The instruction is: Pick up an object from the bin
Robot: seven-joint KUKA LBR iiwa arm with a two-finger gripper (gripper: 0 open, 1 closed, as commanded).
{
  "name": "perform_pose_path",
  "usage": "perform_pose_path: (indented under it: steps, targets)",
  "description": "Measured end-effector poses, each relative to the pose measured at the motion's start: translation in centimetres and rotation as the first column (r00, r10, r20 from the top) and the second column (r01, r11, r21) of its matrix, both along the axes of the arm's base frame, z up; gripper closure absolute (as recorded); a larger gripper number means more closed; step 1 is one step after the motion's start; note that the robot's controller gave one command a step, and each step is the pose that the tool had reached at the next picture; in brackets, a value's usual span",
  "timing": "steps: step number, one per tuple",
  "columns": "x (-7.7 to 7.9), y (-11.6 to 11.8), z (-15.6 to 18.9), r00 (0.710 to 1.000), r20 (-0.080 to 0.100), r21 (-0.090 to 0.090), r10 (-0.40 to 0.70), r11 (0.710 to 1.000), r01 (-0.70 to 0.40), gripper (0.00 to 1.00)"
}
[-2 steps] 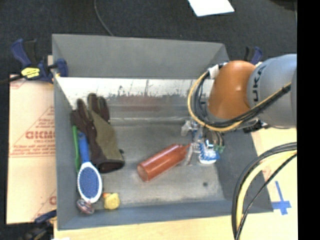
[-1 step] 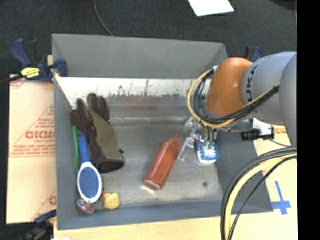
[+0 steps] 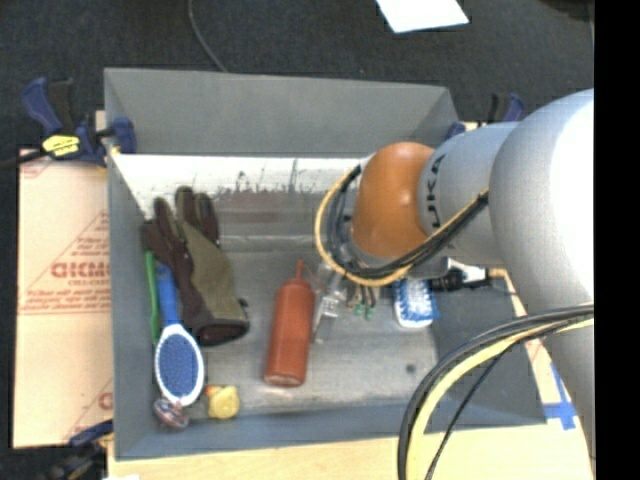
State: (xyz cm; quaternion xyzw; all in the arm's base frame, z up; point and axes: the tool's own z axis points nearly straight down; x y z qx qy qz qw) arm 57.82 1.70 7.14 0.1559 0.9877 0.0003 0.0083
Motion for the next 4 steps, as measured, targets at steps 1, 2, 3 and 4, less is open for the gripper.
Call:
perform_pose_path:
  steps: [1, 2, 3, 4]
  targets:
    - [4.3, -1.4, 0.1, 0.924, 0.005, -0.013, 0.383, 0.924, -0.383, 1.00]
    - [4.3, -1.4, 0.1, 0.924, 0.005, -0.013, 0.383, 0.924, -0.383, 1.00]
    - [3.9, -1.4, 2.2, 0.924, -0.005, -0.009, 0.383, 0.924, -0.383, 1.00]
    - [4.3, -1.4, 5.7, 0.924, 0.009, -0.016, 0.383, 0.924, -0.383, 1.00]
